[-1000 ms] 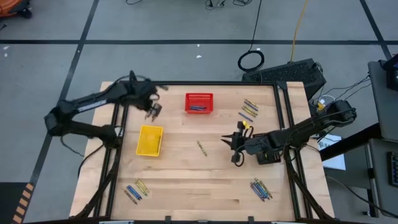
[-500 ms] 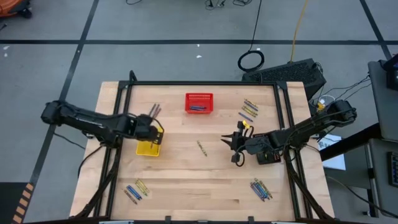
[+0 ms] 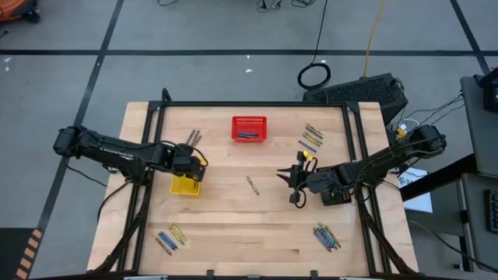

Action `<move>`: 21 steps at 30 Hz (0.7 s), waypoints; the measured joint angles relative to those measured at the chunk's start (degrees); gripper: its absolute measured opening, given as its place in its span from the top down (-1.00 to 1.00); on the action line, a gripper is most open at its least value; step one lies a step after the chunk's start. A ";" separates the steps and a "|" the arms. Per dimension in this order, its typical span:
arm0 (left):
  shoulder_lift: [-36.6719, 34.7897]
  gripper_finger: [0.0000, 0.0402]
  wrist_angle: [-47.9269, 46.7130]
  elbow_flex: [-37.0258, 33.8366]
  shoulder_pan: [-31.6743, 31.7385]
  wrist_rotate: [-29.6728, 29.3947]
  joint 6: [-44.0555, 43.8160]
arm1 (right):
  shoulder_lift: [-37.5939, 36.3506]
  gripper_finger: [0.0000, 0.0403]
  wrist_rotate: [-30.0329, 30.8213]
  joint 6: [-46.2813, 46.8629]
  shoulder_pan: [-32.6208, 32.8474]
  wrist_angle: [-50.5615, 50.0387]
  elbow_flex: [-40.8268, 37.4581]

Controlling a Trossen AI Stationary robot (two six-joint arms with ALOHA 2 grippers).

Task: Sort crayons
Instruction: Put the brown crayon into the yellow basket, then put the blue crayon into the red basket

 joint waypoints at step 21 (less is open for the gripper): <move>5.42 0.15 50.54 1.99 -15.73 -27.21 50.10 | -13.47 0.75 6.18 6.35 0.04 -15.40 -0.02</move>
